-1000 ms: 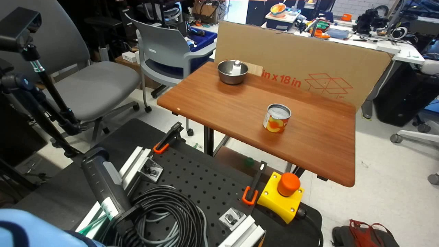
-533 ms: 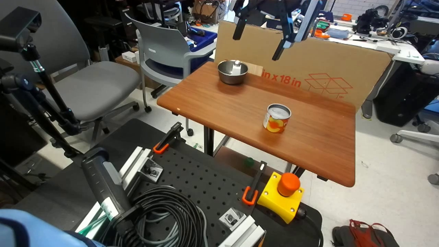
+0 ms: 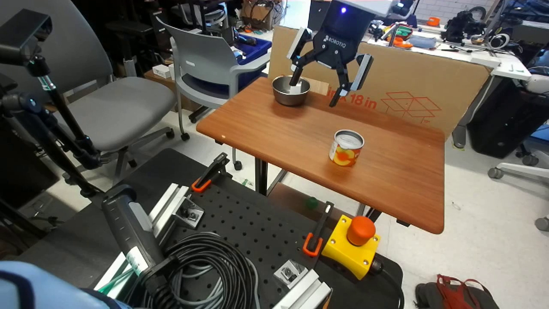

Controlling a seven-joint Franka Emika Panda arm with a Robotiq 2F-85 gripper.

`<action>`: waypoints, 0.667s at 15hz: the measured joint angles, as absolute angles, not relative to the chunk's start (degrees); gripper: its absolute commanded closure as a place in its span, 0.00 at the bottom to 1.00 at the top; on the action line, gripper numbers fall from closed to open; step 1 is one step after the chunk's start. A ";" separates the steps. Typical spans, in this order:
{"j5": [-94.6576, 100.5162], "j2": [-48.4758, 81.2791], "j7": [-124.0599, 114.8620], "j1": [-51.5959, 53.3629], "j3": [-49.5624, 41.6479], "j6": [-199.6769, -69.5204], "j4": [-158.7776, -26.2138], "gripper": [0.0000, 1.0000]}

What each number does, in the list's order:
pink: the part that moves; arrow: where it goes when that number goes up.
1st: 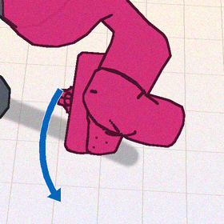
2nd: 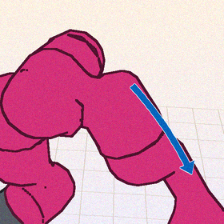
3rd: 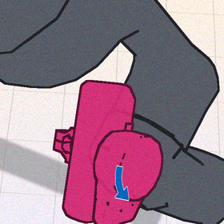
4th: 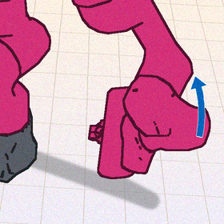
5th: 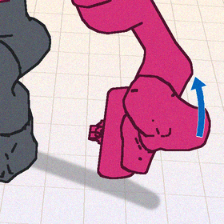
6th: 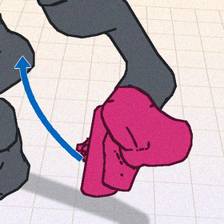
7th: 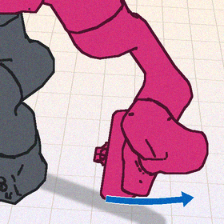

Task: Move the can to the right

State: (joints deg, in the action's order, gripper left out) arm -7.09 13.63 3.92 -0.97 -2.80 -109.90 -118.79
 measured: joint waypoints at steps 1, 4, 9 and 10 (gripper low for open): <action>-7.09 15.53 3.92 -0.97 -2.47 -109.81 -117.52 0.00; -7.08 20.31 3.86 -0.95 -1.43 -109.52 -114.21 0.00; -7.08 26.61 3.87 -0.95 -0.47 -105.58 -109.05 0.00; -7.08 27.73 3.87 -0.95 -0.39 -104.45 -107.99 0.00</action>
